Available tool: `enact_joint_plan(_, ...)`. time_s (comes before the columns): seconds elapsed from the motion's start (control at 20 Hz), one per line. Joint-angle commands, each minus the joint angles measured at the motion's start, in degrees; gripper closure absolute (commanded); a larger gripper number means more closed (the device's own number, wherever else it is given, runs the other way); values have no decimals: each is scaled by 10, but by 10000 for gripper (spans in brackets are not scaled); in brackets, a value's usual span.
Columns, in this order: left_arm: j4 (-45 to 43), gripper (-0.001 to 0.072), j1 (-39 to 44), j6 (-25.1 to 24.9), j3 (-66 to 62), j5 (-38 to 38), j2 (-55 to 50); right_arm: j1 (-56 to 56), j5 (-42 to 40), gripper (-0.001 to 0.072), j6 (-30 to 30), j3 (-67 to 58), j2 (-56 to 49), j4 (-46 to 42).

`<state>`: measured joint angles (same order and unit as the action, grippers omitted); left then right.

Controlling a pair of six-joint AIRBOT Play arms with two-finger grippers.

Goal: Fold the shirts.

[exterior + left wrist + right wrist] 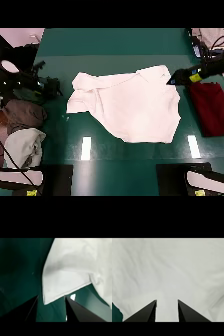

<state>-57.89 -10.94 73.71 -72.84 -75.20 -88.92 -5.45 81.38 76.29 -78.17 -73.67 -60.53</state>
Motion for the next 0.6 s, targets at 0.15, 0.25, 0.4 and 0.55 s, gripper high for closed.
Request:
enact_joint_plan(0.15,18,296,-7,-24,108,21,0,0,-45,405,-3,134,103,10)
enact_joint_plan(0.25,44,296,-7,-39,123,28,0,0,-49,405,-3,139,115,10)
enact_joint_plan(0.4,51,297,2,-43,132,46,0,0,-49,405,5,139,127,10)
enact_joint_plan(0.55,50,298,37,-41,132,82,0,0,-48,405,9,139,139,10)
